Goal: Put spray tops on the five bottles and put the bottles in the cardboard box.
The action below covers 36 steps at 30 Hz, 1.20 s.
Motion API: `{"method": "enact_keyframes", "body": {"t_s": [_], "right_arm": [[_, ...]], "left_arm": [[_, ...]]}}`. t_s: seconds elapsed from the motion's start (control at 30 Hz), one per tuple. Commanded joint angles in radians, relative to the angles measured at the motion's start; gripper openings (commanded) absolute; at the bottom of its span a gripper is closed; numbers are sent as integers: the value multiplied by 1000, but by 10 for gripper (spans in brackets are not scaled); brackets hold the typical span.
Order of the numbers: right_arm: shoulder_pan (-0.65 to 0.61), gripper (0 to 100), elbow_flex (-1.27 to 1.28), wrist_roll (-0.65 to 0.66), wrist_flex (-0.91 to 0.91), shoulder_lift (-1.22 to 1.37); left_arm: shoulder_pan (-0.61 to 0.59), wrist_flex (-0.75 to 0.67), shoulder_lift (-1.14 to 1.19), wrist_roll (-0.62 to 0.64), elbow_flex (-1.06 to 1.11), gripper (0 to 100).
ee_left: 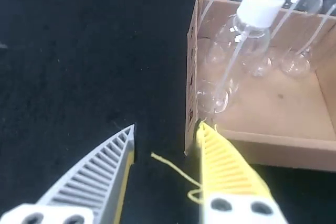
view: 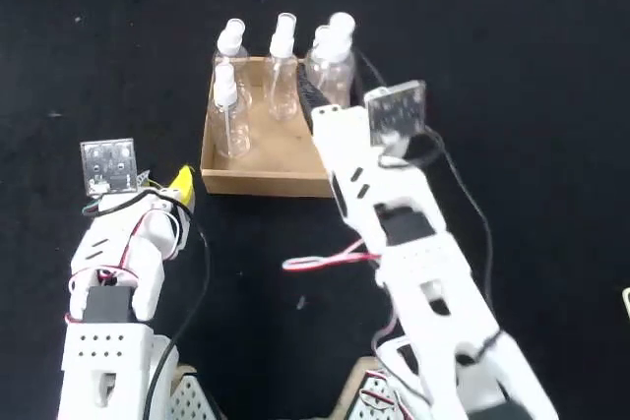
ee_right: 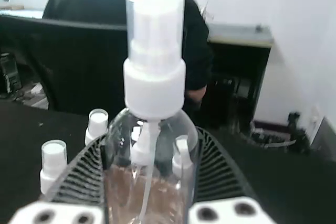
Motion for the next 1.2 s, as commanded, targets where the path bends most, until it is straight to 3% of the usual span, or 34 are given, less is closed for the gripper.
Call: {"method": "enact_keyframes", "body": {"t_s": [0.0,0.23,0.4,0.67,1.03,1.17], "right_arm": [[-21,11,-93,-32,3,73],[-23,11,-93,-25,-123,163],[-26,11,-87,-25,-238,303],[-28,11,-30,-25,-453,449],[-28,15,-31,-25,-474,618],[-31,15,-35,-25,-474,634]], "left_arm": [[15,-61,-11,77,30,173],[41,-141,-11,193,117,173],[168,-138,-11,195,139,173],[182,-138,-11,193,136,173],[180,-137,-11,193,133,173],[180,-137,-11,133,133,173]]}}
